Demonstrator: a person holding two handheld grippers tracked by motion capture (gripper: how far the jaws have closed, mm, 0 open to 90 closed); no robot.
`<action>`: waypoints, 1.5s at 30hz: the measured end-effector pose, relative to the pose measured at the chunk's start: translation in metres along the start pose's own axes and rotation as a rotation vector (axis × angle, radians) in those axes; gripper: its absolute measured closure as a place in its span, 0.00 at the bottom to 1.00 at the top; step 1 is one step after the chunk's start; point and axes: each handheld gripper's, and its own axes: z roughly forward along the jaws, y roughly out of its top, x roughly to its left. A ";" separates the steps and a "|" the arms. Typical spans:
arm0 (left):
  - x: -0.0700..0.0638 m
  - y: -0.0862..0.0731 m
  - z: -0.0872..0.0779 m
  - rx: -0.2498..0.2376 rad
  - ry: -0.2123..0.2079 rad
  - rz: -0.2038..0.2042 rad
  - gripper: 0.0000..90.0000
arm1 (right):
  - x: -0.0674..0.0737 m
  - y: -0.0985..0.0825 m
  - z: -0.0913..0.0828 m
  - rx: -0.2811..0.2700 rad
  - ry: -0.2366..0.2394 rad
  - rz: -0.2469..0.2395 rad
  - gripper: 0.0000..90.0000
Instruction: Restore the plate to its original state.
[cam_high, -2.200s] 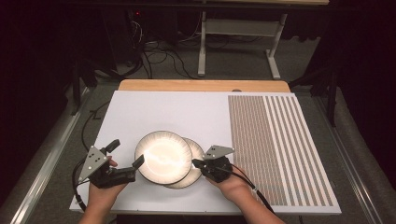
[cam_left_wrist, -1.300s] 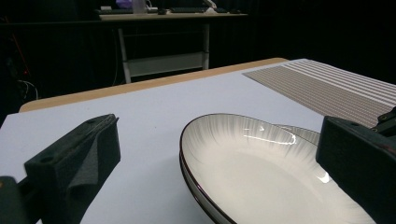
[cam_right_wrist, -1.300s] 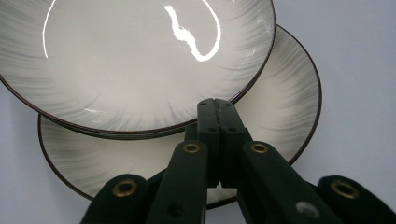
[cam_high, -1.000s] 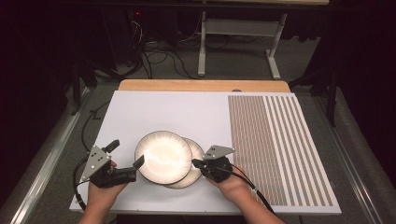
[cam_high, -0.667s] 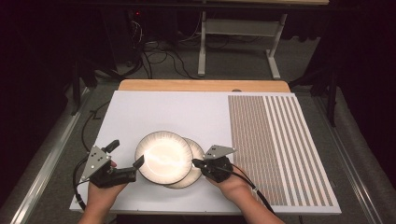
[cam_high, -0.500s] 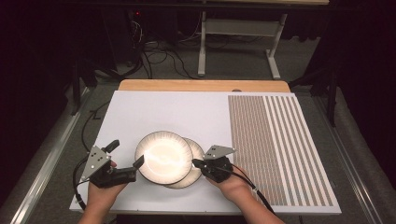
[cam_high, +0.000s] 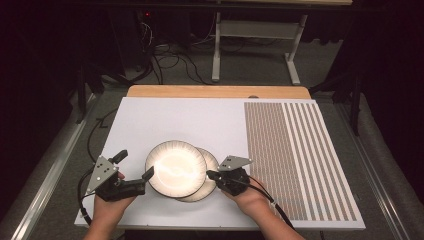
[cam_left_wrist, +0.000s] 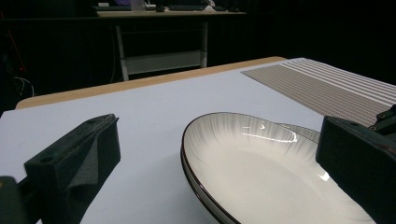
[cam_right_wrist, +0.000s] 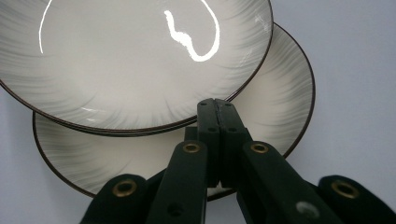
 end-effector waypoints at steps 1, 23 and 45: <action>0.000 0.000 0.000 0.000 0.000 0.000 0.00 | -0.001 0.000 -0.001 0.001 -0.002 0.001 1.00; 0.000 0.000 0.000 0.001 -0.003 0.001 0.01 | -0.009 -0.001 -0.011 -0.013 -0.031 0.023 1.00; 0.000 -0.001 0.001 0.005 -0.005 0.003 0.01 | -0.009 -0.002 -0.015 -0.006 -0.048 0.013 1.00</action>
